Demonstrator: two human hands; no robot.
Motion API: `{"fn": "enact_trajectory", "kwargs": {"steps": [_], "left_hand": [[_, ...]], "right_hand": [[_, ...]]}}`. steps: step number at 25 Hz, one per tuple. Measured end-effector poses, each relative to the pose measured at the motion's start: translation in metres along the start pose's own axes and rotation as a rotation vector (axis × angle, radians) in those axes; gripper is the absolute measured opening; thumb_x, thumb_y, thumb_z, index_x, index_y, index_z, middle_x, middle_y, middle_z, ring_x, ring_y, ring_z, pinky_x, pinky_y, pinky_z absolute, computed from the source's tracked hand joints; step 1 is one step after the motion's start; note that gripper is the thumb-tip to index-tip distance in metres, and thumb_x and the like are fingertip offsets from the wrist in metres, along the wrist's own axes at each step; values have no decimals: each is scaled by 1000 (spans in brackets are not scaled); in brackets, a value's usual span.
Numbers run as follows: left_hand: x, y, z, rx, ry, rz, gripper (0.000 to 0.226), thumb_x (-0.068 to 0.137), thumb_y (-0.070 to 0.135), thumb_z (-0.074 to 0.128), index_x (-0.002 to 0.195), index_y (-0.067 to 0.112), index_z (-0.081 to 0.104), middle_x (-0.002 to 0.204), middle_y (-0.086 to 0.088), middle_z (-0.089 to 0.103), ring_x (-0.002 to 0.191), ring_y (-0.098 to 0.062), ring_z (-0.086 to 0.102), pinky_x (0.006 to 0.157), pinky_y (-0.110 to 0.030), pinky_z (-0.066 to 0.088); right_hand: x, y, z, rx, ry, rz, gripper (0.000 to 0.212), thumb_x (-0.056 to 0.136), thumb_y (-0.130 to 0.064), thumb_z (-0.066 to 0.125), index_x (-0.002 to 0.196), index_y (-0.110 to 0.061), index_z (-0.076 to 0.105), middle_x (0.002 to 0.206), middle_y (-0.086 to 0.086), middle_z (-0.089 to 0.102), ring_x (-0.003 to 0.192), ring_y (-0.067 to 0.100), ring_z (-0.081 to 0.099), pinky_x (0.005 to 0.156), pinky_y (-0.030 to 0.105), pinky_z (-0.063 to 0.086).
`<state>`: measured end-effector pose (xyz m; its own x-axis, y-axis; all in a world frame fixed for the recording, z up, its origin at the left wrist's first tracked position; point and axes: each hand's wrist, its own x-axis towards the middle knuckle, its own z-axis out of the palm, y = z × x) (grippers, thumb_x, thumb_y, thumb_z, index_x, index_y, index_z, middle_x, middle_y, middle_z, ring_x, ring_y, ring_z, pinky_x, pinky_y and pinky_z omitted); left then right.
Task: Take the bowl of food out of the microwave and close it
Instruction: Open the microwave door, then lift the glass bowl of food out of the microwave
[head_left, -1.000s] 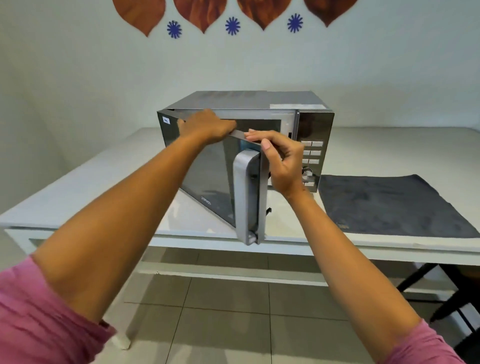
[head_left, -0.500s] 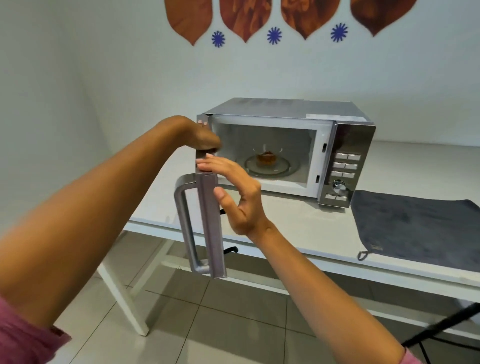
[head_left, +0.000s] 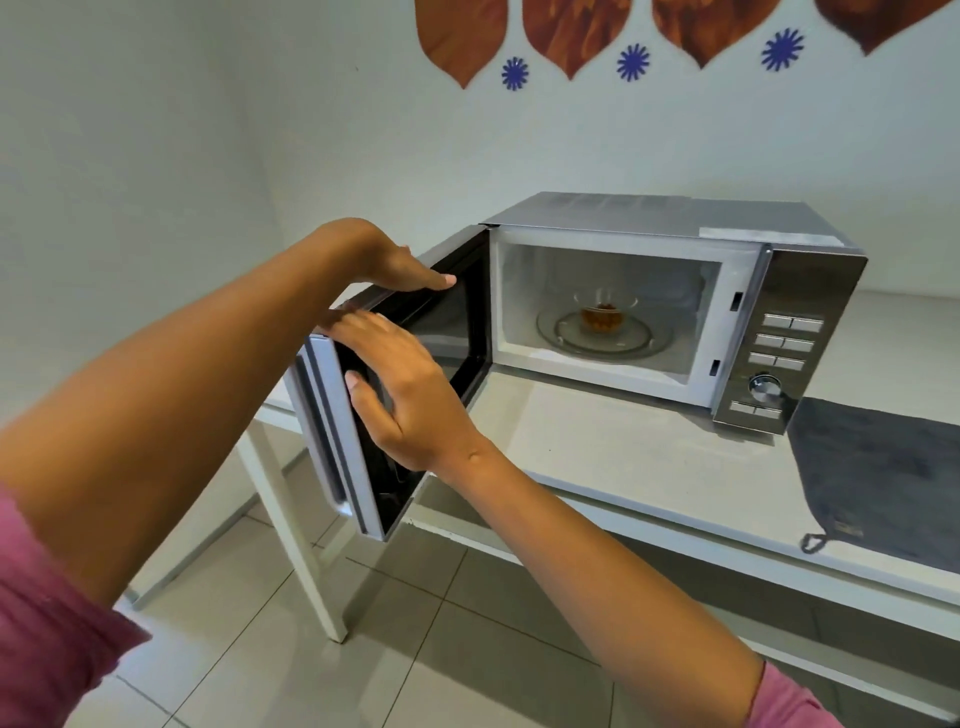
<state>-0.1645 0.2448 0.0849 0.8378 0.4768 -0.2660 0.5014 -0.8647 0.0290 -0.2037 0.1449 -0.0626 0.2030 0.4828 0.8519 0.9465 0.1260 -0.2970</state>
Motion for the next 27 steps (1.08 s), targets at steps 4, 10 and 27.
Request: {"fn": "enact_trajectory", "kwargs": {"steps": [4, 10, 27], "left_hand": [[8, -12, 2, 8, 48, -22, 100, 82, 79, 41, 156, 22, 7, 164, -11, 8, 148, -39, 12, 117, -57, 17], [10, -12, 12, 39, 169, -70, 103, 78, 86, 32, 156, 23, 7, 164, -9, 13, 149, -37, 11, 118, -59, 12], [36, 94, 123, -136, 693, 505, 81, 96, 49, 46, 155, 7, 10, 164, -12, 7, 151, -27, -6, 121, -48, -2]], "right_hand": [[8, -1, 11, -28, -57, 8, 47, 97, -7, 53, 145, -6, 48, 150, 12, 51, 147, 22, 36, 125, 24, 13], [-14, 23, 0, -53, -45, 87, 57, 102, -18, 49, 155, -14, 31, 160, 2, 38, 151, 4, 24, 125, 26, 18], [-86, 110, -108, -215, 197, 480, 45, 103, -25, 49, 146, -26, 39, 148, -4, 47, 126, -10, 41, 99, -4, 30]]}}
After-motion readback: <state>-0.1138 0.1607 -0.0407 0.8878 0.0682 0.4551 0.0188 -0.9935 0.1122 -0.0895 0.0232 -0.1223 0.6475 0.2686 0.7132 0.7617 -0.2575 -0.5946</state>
